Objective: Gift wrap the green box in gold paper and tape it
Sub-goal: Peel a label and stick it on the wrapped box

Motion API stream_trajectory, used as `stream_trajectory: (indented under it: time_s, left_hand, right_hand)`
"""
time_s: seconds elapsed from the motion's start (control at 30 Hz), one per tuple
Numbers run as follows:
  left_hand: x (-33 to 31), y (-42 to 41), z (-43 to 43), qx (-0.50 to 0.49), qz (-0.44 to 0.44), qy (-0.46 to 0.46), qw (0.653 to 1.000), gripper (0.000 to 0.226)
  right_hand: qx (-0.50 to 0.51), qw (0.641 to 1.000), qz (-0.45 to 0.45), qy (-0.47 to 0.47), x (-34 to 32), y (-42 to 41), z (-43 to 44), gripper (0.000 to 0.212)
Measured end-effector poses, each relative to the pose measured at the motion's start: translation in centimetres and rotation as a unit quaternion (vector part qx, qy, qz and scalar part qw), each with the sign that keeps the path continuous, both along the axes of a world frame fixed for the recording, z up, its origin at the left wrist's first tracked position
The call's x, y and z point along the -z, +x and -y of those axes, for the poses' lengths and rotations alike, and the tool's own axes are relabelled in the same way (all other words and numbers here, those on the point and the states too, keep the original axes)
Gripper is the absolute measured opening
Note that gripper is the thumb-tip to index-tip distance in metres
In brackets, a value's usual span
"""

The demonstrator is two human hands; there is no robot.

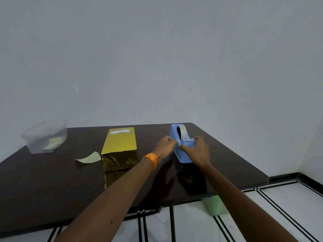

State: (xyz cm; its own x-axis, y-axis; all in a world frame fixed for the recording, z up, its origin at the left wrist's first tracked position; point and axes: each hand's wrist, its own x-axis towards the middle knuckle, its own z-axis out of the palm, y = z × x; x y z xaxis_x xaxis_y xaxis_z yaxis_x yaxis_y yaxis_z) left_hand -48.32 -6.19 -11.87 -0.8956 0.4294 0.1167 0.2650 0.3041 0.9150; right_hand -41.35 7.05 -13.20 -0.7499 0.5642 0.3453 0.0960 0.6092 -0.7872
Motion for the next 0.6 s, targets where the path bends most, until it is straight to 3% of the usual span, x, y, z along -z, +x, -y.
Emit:
stream_trajectory:
  time_s: [0.1,0.23,0.6]
  left_hand:
    - [0.8,-0.1,-1.2,0.013,0.023,0.004,1.000,0.029]
    - [1.6,-0.7,-2.5,-0.003,0.050,0.039,0.998,0.031]
    - [1.8,-0.7,-8.0,0.021,0.035,0.033,0.999,0.035]
  right_hand:
    - [-0.014,1.000,0.005,-0.013,0.4,0.0,-0.3,0.049]
    - [-0.011,1.000,-0.009,0.001,0.4,-0.2,-0.9,0.043]
    - [0.013,0.999,-0.030,-0.019,0.6,0.7,-6.2,0.072]
